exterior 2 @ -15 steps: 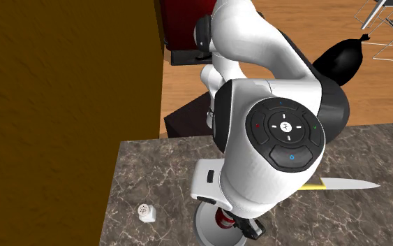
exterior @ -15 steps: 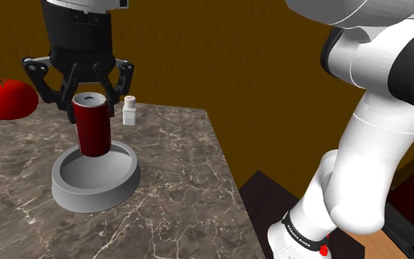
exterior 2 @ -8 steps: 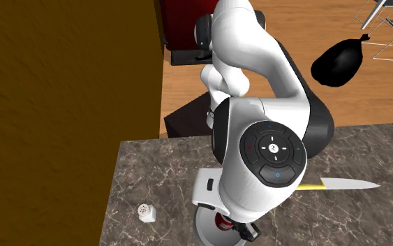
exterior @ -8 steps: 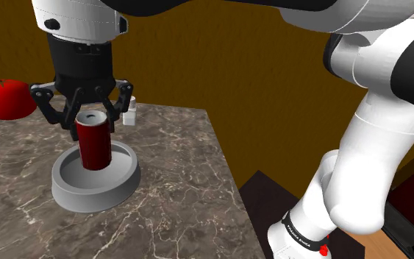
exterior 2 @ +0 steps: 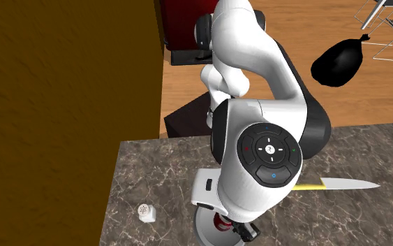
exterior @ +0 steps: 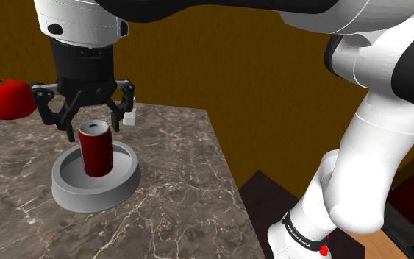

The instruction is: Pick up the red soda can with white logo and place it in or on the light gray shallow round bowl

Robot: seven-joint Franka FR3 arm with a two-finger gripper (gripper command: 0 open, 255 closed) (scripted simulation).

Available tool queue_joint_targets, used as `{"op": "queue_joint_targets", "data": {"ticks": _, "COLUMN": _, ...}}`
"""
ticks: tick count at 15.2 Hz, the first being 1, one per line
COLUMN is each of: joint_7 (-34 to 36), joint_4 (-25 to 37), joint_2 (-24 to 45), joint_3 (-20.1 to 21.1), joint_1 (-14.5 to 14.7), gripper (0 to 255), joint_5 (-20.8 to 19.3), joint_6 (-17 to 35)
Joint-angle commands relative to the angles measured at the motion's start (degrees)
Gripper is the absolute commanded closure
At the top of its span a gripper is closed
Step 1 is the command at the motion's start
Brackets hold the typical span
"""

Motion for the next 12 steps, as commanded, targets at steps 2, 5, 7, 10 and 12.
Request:
{"op": "queue_joint_targets", "data": {"ticks": 2, "joint_7": 0.0, "joint_4": 0.0, "joint_2": 0.0, "joint_3": 0.0, "joint_1": 0.0, "gripper": 0, "joint_5": 0.0, "joint_6": 0.0}}
{"op": "queue_joint_targets", "data": {"ticks": 5, "joint_7": 0.0, "joint_4": 0.0, "joint_2": 0.0, "joint_3": 0.0, "joint_1": 0.0, "gripper": 0, "joint_5": 0.0, "joint_6": 0.0}}
{"op": "queue_joint_targets", "data": {"ticks": 7, "joint_7": 0.1, "joint_4": 4.5, "joint_2": 0.5, "joint_3": 0.1, "joint_1": 0.3, "gripper": 0, "joint_5": -0.2, "joint_6": -4.0}}
{"op": "queue_joint_targets", "data": {"ticks": 10, "joint_7": 0.3, "joint_4": 9.0, "joint_2": 1.3, "joint_3": 0.2, "joint_1": 0.8, "gripper": 0, "joint_5": -0.7, "joint_6": -7.8}}
{"op": "queue_joint_targets", "data": {"ticks": 12, "joint_7": 0.3, "joint_4": 9.0, "joint_2": 1.3, "joint_3": 0.2, "joint_1": 0.8, "gripper": 0, "joint_5": -0.7, "joint_6": -7.8}}
